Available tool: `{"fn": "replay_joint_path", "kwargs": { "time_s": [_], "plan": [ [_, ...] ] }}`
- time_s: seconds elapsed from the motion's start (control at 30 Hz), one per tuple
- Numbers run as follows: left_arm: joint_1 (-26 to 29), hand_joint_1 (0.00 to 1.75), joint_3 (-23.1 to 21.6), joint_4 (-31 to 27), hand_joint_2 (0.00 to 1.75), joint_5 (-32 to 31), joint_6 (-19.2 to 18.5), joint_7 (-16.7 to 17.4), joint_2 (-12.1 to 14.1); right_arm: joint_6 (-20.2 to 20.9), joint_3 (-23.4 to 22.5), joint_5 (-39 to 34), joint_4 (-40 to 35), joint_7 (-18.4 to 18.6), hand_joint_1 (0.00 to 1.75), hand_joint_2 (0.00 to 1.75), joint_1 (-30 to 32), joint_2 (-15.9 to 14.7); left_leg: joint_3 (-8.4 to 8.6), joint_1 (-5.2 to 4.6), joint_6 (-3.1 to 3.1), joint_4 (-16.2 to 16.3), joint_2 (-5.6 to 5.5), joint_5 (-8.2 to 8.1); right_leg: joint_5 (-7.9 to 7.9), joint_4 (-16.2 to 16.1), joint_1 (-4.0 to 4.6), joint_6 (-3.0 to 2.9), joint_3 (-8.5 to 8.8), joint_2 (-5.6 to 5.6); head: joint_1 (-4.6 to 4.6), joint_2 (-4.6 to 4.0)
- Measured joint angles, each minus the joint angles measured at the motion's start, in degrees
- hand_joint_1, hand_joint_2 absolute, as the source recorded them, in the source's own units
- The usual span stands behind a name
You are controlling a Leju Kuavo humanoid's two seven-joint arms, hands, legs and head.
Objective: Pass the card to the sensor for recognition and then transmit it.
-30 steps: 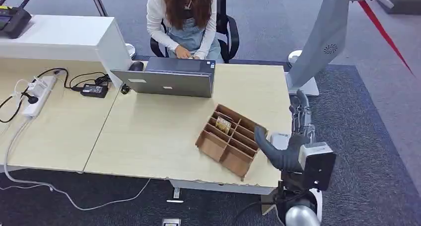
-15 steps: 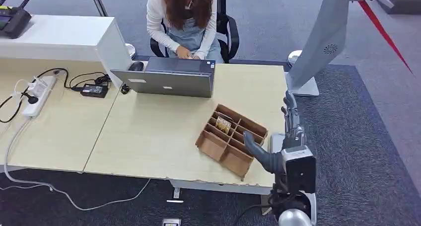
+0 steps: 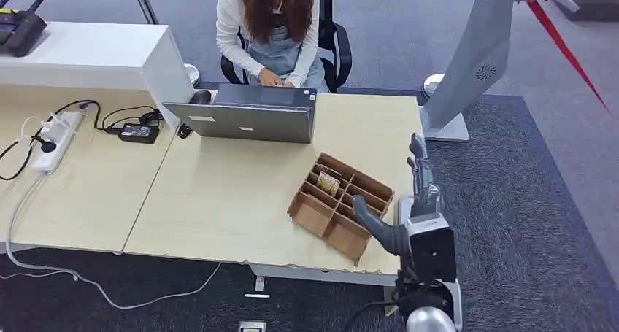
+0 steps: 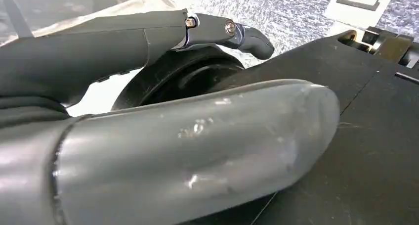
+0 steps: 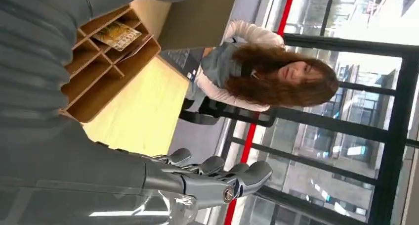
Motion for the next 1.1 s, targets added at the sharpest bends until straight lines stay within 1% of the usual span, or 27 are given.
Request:
{"fn": "replay_joint_path", "kwargs": {
  "time_s": [0.07, 0.13, 0.2, 0.3, 0.4, 0.57, 0.77, 0.87, 0.9, 1.1],
  "plan": [
    [0.0, 0.0, 0.1, 0.0, 0.0, 0.3, 0.0, -0.1, 0.1, 1.4, 0.3, 2.3, 0.3, 2.1, 0.0, 1.75, -0.5, 0.0, -0.02, 0.0, 0.0, 0.0, 0.0, 0.0, 0.0, 0.0, 0.0, 0.0, 0.0, 0.0, 0.0, 0.0],
    [0.0, 0.0, 0.1, 0.0, 0.0, 0.3, -0.3, -0.1, 0.1, 3.4, 0.9, 7.2, 1.1, 5.9, 0.0, 1.75, -1.6, 0.0, 0.0, 0.0, 0.0, 0.0, 0.01, 0.0, 0.0, 0.0, 0.0, 0.0, 0.0, 0.0, 0.0, 0.0],
    [0.0, 0.0, 0.1, 0.0, 0.0, 0.2, -0.4, -0.2, 0.2, 4.3, 1.6, 11.8, 2.3, 8.3, 0.0, 1.75, -2.9, 0.0, -0.01, 0.0, -0.01, 0.0, 0.0, 0.01, 0.0, 0.0, 0.0, 0.0, 0.0, 0.0, 0.0, 0.0],
    [0.0, 0.0, 0.1, 0.0, 0.0, 0.3, -0.4, -0.2, 0.2, 3.9, 2.5, 16.3, 4.4, 10.0, 0.0, 1.75, -4.1, 0.0, -0.01, 0.0, -0.01, 0.0, -0.01, 0.02, 0.0, 0.0, 0.0, 0.0, 0.01, -0.01, 0.0, 0.0],
    [0.0, 0.0, 0.1, 0.0, 0.0, 0.4, -0.6, 0.1, 0.2, 2.6, 3.2, 21.5, 6.1, 11.1, 0.0, 1.75, -4.9, 0.1, -0.01, 0.0, -0.01, 0.0, -0.01, 0.01, 0.0, 0.0, 0.0, 0.0, 0.0, -0.01, 0.0, 0.0],
    [-0.1, 0.0, 0.1, 0.0, 0.0, 0.8, -0.6, 0.3, 0.2, 1.1, 4.1, 22.1, 7.9, 11.5, 0.0, 1.75, -5.4, 0.6, -0.02, 0.0, -0.01, 0.0, -0.01, 0.01, -0.01, 0.0, 0.0, 0.0, -0.01, -0.01, 0.0, 0.0],
    [0.0, 0.0, 0.2, 0.0, 0.0, 1.3, -0.3, 0.3, 0.2, 1.0, 4.1, 19.7, 8.9, 11.5, 0.0, 1.75, -5.8, 0.6, -0.01, 0.0, -0.01, 0.0, -0.01, 0.01, 0.0, 0.0, 0.0, 0.0, -0.01, -0.01, 0.0, 0.0],
    [0.0, 0.0, 0.2, 0.0, 0.0, 1.6, -0.4, 0.3, 0.2, 1.3, 4.0, 17.1, 8.9, 11.5, 0.0, 1.75, -6.0, 0.5, 0.01, 0.0, -0.01, 0.0, -0.01, 0.01, 0.0, 0.0, 0.0, 0.0, 0.0, -0.01, 0.0, 0.0],
    [0.0, 0.0, 0.2, 0.0, 0.0, 1.7, -0.4, 0.3, 0.2, 1.8, 4.0, 15.2, 8.9, 11.4, 0.0, 1.75, -6.1, 0.5, 0.01, 0.0, -0.01, 0.0, -0.01, 0.01, 0.0, 0.0, 0.0, 0.0, 0.0, -0.01, 0.0, 0.0],
    [0.0, 0.0, 0.2, 0.0, 0.0, 1.9, -0.4, -0.1, 0.3, 6.6, 2.5, -3.2, 9.3, 8.6, 0.0, 1.75, -6.3, 0.3, 0.0, 0.0, -0.01, 0.0, -0.01, 0.01, 0.0, 0.0, 0.0, 0.0, -0.01, -0.01, 0.0, 0.0]
  ]
}}
